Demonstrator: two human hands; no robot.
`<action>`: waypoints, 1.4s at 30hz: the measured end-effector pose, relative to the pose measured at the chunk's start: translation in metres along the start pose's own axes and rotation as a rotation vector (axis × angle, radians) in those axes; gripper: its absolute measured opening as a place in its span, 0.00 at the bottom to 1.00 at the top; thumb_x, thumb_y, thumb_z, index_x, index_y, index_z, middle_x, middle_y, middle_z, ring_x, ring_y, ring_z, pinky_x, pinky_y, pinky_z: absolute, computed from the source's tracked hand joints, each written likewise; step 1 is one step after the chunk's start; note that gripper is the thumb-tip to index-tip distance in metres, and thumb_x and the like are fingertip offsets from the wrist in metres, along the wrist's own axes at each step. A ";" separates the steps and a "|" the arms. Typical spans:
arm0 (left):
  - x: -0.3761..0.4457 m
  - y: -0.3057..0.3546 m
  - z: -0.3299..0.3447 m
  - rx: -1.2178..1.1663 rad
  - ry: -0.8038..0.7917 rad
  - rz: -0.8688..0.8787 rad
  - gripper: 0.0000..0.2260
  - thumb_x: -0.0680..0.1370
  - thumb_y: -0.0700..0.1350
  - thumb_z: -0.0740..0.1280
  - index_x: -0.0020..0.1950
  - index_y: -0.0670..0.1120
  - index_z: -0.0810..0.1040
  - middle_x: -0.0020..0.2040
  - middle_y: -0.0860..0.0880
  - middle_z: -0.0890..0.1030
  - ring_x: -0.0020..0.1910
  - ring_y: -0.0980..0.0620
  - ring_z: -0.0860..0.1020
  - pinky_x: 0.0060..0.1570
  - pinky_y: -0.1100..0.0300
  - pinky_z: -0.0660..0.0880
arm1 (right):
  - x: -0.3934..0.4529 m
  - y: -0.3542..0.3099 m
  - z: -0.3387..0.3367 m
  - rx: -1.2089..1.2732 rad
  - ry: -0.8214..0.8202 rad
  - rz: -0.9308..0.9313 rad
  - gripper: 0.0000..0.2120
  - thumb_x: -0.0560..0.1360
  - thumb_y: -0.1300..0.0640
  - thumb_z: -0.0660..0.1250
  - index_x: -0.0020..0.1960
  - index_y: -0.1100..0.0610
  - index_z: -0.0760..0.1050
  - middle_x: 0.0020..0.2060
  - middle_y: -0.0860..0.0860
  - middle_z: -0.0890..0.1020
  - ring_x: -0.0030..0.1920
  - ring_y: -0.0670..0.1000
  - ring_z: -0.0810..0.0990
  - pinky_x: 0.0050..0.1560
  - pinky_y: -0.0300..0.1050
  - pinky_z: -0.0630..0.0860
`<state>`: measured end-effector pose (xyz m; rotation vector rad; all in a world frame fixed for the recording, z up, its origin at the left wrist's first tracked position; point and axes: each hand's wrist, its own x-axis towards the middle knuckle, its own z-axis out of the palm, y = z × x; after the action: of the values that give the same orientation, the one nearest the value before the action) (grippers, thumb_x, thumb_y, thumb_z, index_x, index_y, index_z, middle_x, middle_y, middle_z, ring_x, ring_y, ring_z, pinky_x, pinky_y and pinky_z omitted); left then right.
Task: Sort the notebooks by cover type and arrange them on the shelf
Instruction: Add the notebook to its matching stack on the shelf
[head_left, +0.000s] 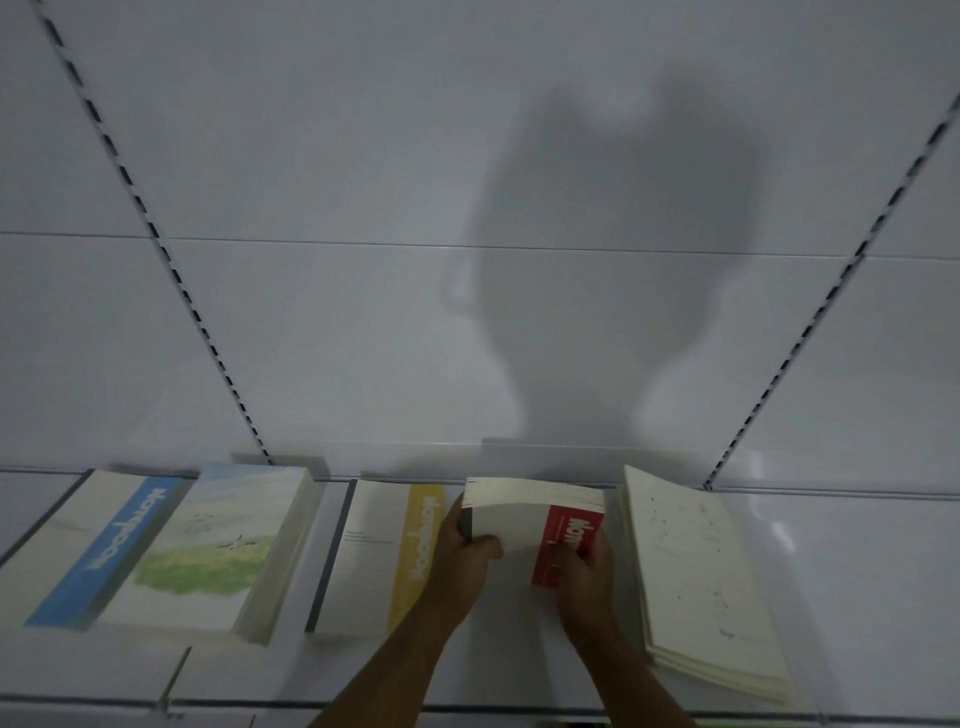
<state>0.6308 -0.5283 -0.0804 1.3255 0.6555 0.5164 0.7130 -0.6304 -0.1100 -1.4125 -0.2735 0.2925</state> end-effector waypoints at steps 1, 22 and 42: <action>0.002 0.000 -0.001 0.000 -0.005 -0.009 0.28 0.60 0.37 0.65 0.60 0.48 0.74 0.52 0.47 0.81 0.55 0.48 0.78 0.42 0.62 0.78 | 0.001 -0.001 0.000 0.008 -0.008 0.009 0.15 0.68 0.58 0.63 0.55 0.56 0.77 0.48 0.57 0.83 0.51 0.58 0.82 0.48 0.55 0.81; -0.011 0.005 -0.001 -0.025 -0.015 0.056 0.22 0.63 0.37 0.65 0.55 0.53 0.75 0.50 0.52 0.81 0.51 0.57 0.78 0.40 0.68 0.77 | -0.005 0.002 -0.003 0.041 -0.046 0.033 0.15 0.69 0.58 0.61 0.54 0.60 0.76 0.47 0.58 0.82 0.45 0.51 0.84 0.40 0.42 0.80; 0.013 0.028 0.000 -0.421 0.242 -0.203 0.24 0.80 0.59 0.55 0.37 0.50 0.84 0.41 0.45 0.84 0.43 0.44 0.80 0.46 0.53 0.74 | 0.017 -0.033 0.006 0.101 0.101 0.217 0.21 0.80 0.52 0.50 0.46 0.59 0.80 0.34 0.57 0.81 0.38 0.59 0.81 0.42 0.56 0.78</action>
<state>0.6406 -0.5148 -0.0545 0.7982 0.8194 0.6145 0.7279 -0.6227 -0.0767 -1.3539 -0.0218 0.4058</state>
